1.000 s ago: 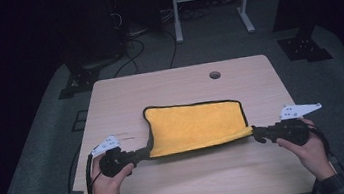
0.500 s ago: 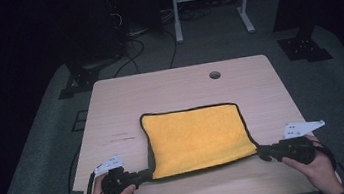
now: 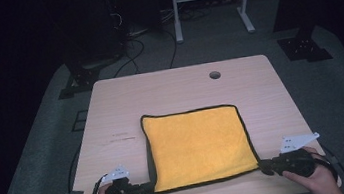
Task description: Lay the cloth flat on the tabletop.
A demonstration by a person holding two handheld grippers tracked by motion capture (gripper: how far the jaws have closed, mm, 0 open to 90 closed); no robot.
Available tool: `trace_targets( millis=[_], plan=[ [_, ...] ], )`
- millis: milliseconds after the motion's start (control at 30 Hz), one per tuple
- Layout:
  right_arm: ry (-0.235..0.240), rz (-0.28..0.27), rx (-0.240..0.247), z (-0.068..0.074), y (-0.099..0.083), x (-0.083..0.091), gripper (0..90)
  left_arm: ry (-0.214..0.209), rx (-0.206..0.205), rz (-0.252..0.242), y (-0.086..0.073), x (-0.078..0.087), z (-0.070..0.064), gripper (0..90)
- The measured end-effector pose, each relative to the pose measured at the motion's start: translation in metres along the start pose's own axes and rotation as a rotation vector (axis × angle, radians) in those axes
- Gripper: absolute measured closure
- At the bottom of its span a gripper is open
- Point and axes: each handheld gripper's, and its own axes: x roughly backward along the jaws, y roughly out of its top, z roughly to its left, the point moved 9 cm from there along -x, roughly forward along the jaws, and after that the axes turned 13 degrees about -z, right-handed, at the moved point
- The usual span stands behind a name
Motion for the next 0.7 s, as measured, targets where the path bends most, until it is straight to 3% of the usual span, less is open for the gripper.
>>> trace_targets(
  millis=[167, 233, 367, 633, 700],
  plan=[
    [-0.008, 0.052, 0.008, 0.003, -0.011, -0.003, 82.9, 0.037, 0.012, 0.062, -0.011, -0.001, 0.006, 78.1],
    [-0.014, 0.052, 0.008, 0.002, -0.011, -0.004, 79.1, 0.051, 0.004, 0.063, -0.011, 0.000, 0.008, 75.3],
    [-0.032, 0.031, 0.006, -0.003, -0.009, -0.003, 66.7, 0.088, -0.015, 0.044, -0.006, 0.004, 0.012, 67.7],
    [-0.079, -0.008, 0.012, -0.012, -0.005, 0.001, 54.2, 0.162, -0.054, 0.002, 0.005, 0.020, 0.026, 59.8],
    [-0.104, -0.022, 0.016, -0.017, -0.004, 0.002, 49.5, 0.197, -0.067, -0.019, 0.007, 0.026, 0.032, 56.6]
  ],
)
